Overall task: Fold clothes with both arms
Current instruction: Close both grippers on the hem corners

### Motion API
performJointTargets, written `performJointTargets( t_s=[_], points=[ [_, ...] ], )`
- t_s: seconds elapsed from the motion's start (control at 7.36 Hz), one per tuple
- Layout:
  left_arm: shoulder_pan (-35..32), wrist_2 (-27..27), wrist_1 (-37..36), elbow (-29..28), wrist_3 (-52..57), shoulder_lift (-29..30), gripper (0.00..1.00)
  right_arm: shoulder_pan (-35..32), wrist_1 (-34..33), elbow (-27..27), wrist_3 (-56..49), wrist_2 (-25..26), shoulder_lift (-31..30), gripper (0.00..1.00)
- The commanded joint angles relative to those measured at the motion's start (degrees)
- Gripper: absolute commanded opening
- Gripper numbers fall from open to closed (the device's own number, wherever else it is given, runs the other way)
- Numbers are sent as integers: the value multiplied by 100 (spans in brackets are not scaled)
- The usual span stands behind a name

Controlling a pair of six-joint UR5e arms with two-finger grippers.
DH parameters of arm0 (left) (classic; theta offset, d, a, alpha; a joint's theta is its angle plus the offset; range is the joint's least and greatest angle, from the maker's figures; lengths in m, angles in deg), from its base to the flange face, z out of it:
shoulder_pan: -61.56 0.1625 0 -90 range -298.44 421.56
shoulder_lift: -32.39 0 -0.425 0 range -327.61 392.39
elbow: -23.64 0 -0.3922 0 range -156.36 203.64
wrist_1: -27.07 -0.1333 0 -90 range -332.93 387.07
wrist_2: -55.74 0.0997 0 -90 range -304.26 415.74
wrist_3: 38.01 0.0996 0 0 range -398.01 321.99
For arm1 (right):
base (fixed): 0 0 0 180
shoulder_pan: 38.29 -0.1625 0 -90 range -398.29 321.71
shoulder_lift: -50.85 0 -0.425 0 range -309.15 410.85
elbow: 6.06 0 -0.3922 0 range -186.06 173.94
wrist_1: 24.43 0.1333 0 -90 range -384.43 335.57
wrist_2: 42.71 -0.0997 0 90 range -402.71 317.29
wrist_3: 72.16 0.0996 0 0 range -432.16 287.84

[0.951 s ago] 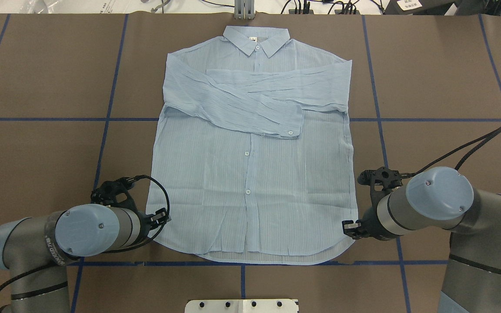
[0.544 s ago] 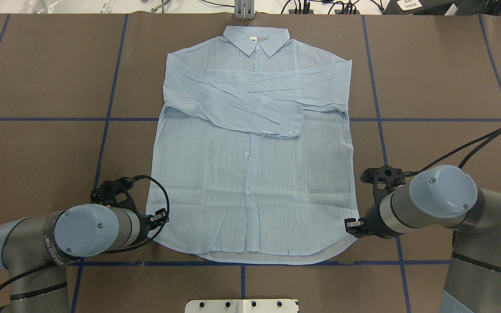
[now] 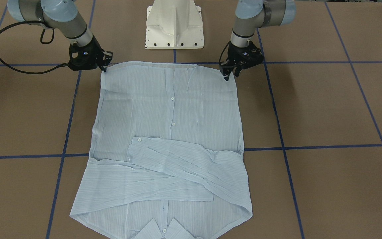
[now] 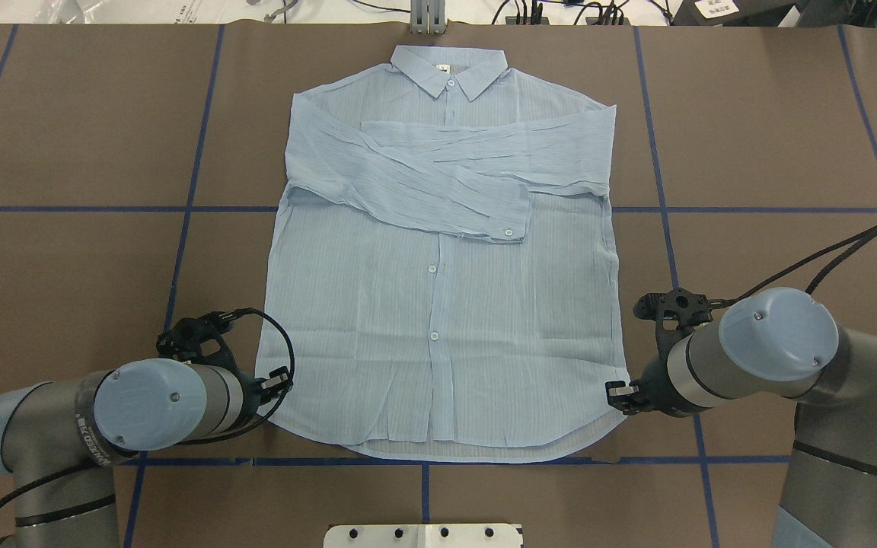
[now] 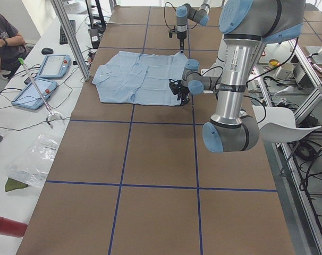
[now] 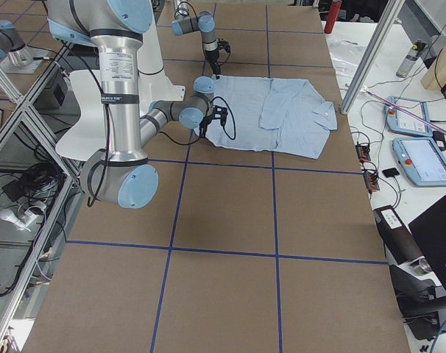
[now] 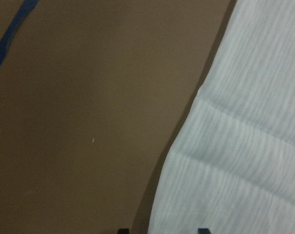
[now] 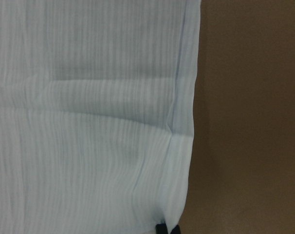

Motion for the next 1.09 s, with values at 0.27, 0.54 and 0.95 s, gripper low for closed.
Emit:
performJointTargets(
  t_s=[0.27,0.54,0.95],
  points=[
    [139,0,-236,15,35,31,49,-3,0,-13,0,0,8,0],
    [139,0,-236,42,35,40,41,-12,0,-13,0,0,0,0],
    [139,0,-236,77,44,58,14,-100,0,31,-9,-105,-71,0]
  ],
)
